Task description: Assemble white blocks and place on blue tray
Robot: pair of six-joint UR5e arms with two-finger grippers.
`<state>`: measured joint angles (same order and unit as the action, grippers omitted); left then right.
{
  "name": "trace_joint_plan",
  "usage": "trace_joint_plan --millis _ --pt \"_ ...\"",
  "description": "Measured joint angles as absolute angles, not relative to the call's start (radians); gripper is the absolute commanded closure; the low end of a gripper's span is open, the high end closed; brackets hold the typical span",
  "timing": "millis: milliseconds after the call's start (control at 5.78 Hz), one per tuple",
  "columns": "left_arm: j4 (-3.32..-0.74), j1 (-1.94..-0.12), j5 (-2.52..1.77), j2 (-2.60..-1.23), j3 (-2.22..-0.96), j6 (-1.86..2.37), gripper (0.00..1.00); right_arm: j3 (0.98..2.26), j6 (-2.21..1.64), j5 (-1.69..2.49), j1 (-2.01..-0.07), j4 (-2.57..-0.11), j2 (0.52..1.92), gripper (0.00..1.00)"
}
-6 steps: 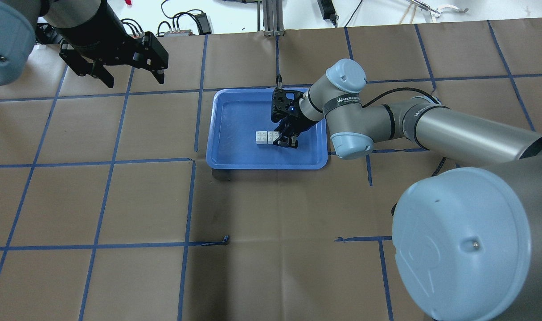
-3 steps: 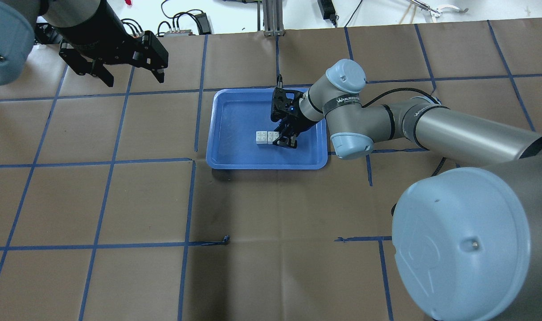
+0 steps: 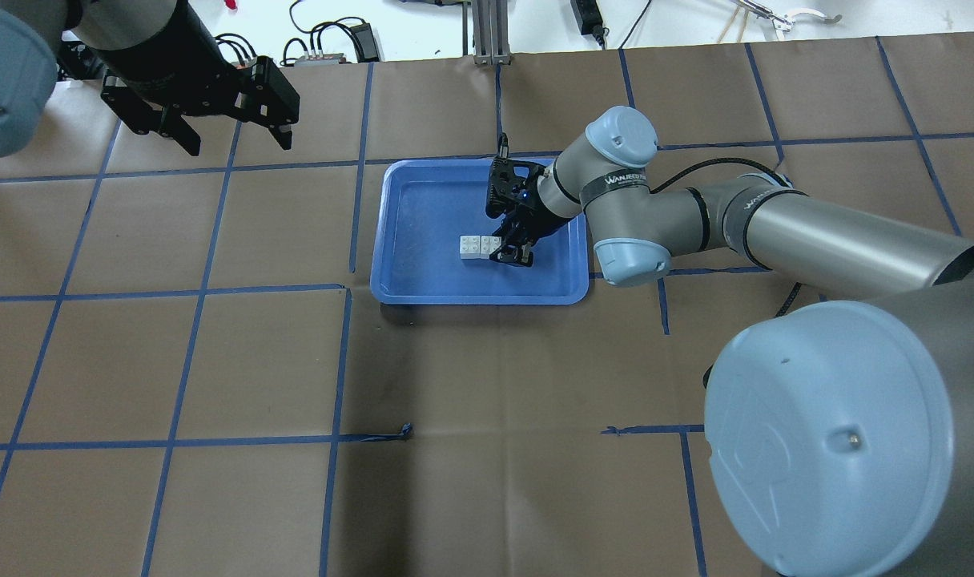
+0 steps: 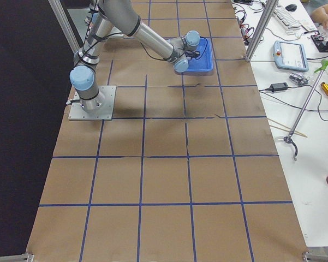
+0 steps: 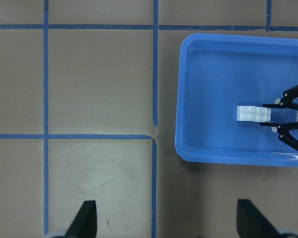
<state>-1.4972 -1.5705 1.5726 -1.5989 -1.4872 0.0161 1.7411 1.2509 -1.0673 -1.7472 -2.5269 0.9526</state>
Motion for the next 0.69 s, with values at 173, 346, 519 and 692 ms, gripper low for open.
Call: trace_joint_plan --millis 173,346,519,692 --pt "-1.497 -1.569 1.574 -1.596 -1.484 0.016 0.0 1.741 1.25 -1.067 -1.748 -2.528 0.953 0.7" --pt "-1.497 -1.568 1.575 -1.594 -1.484 0.015 0.0 1.741 1.25 -1.066 -1.749 -2.528 0.953 0.7" --pt "-1.497 -1.566 1.574 -1.595 -1.483 0.015 0.0 1.741 1.25 -1.066 -1.75 -2.528 0.953 0.67" --pt "-1.497 -1.56 1.57 -1.596 -1.481 0.015 0.0 1.741 1.25 -1.066 -1.75 -2.528 0.953 0.59"
